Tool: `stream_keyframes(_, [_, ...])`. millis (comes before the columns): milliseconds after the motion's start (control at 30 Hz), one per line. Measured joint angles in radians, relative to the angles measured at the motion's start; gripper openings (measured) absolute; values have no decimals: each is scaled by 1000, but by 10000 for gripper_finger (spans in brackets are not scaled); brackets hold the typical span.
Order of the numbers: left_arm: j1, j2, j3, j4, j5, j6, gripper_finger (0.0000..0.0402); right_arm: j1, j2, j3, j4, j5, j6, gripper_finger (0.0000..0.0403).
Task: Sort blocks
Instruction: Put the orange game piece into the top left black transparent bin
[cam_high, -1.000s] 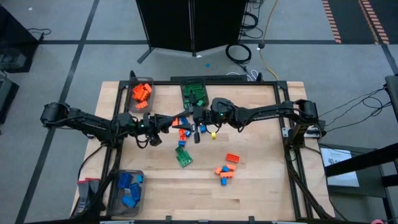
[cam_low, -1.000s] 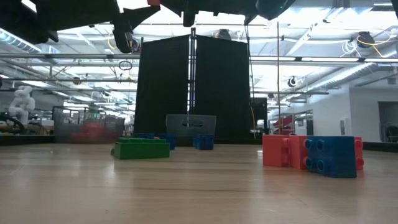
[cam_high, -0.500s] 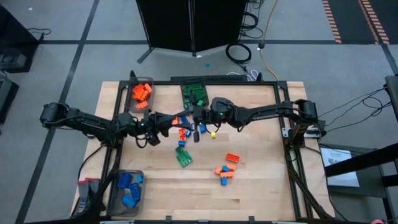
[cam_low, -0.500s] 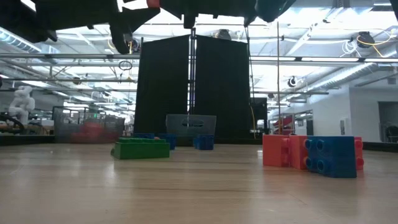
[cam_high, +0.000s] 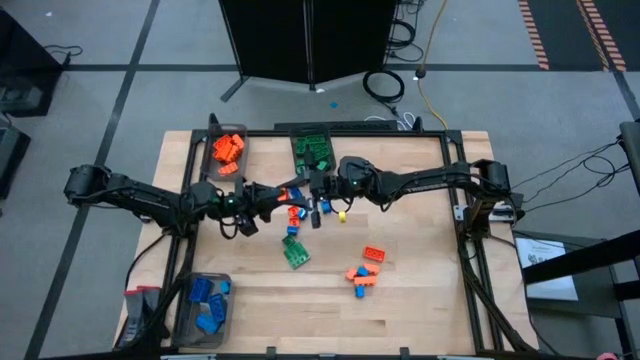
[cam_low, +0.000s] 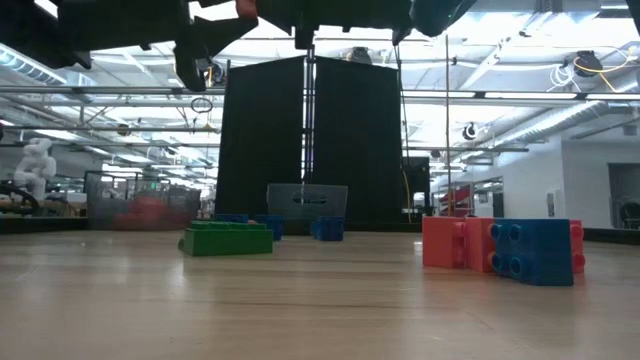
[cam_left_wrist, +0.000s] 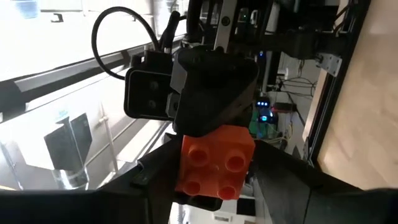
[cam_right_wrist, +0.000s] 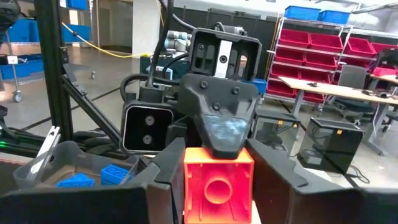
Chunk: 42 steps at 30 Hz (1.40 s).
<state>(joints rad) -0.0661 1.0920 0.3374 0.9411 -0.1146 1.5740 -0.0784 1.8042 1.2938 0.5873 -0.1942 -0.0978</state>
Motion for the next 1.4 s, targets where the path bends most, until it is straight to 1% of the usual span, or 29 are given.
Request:
stream_keyframes(100, [-1, 1, 0, -1, 5, -16, 199, 0, 0, 0, 0, 0, -4, 121])
stream_keyframes(200, [-2, 2, 7, 2, -6, -71, 199, -1, 0, 0, 0, 4, -16, 121])
stream_keyframes(300, [-2, 2, 19, 13, 29, -110, 199, -2, 17, 4, 40, 4, -16, 121])
stream_keyframes(367, [-3, 4, 26, 5, 32, -110, 199, -6, 33, 5, 51, 4, -3, 121])
stream_keyframes(533, [-2, 5, 27, -25, -18, -99, 194, -8, 51, 5, 47, 13, 4, 121])
stream_keyframes(767, [-3, 3, 30, -34, -84, -98, 165, -10, 43, 5, 27, 19, 19, 121])
stream_keyframes(1067, [-4, 3, 30, -42, -119, -98, 161, -10, 42, 5, 11, 20, 50, 123])
stream_keyframes(1133, [-4, 3, 30, -43, -124, -97, 161, -10, 42, 5, 9, 20, 53, 146])
stream_keyframes(1233, [-4, 3, 28, -44, -164, -65, 160, -10, 36, 5, -1, 22, 69, 195])
stream_keyframes(1300, [-4, 3, 28, -47, -209, -13, 159, -10, 14, 5, -33, 23, 69, 220])
stream_keyframes(1400, [3, 4, 26, -52, -307, 25, 159, -5, -33, 5, -97, -10, 67, 240])
